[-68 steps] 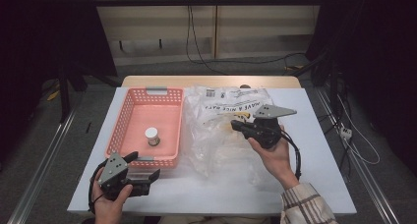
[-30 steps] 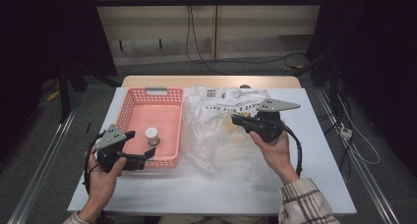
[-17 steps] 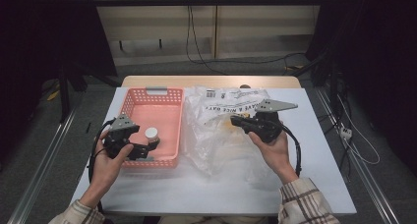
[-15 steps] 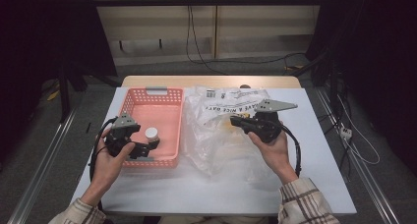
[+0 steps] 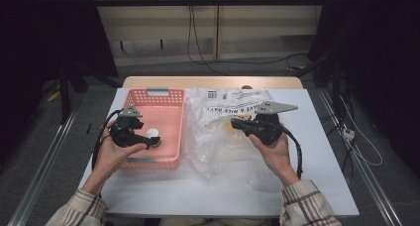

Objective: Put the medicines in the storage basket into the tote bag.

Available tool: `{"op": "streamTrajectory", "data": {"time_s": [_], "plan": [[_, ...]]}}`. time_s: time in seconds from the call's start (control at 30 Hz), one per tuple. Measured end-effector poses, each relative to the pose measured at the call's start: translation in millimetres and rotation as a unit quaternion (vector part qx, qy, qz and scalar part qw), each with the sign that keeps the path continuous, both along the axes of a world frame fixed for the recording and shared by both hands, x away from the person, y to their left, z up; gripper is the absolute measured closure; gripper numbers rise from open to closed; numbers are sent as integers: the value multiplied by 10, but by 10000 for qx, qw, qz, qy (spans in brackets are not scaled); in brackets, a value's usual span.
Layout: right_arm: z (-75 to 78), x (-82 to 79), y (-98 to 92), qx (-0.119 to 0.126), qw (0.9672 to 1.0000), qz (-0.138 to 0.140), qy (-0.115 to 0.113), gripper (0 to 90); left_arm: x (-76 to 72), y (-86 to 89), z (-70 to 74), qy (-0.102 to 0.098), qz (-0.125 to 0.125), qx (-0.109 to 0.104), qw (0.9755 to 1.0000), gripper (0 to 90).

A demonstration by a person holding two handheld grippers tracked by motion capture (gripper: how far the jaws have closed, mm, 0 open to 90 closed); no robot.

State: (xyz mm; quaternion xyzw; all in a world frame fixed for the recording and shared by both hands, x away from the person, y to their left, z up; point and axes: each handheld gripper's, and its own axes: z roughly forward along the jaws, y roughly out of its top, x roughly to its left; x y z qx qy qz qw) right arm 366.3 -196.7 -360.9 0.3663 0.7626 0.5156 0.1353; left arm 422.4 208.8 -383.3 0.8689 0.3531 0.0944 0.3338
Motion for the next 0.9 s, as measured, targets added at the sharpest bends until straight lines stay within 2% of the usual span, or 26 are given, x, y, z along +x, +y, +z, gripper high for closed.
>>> {"op": "streamTrajectory", "data": {"time_s": [0.13,0.17,0.2,0.23,0.3,0.33,0.4,0.47,0.63,0.73,0.8,0.83,0.9], "plan": [[-16,10,12,-23,10000,11,29,900,67,-25,-45,92,-24,254,9996,200],[-22,10,20,-41,10000,24,33,900,78,-41,-55,89,-6,338,9994,266],[-23,8,23,-50,10000,35,38,900,93,-54,-63,97,31,398,9992,268],[-23,7,25,-52,10000,44,40,900,109,-66,-75,136,49,378,9992,271],[-23,6,27,-57,10000,48,37,900,146,-86,-95,204,-97,417,9989,291],[-23,6,32,-78,10000,43,31,900,161,-97,-108,249,-122,437,9987,328],[-29,9,34,-83,10000,42,36,900,186,-114,-112,211,-103,560,9982,341],[-34,10,37,-100,9999,39,48,900,213,-119,-117,253,-86,554,9981,362],[-33,11,39,-111,9999,36,45,900,247,-163,-158,353,-161,832,9958,417],[-38,14,42,-149,9999,6,55,900,276,-203,-193,420,-200,1077,9931,436],[-40,15,43,-157,9999,11,52,900,303,-219,-218,483,-255,1105,9924,453],[-41,15,45,-160,9999,10,50,900,305,-227,-227,490,-238,1117,9922,502],[-38,11,48,-175,9998,-1,47,900,304,-233,-232,444,-207,1104,9927,505]]}}
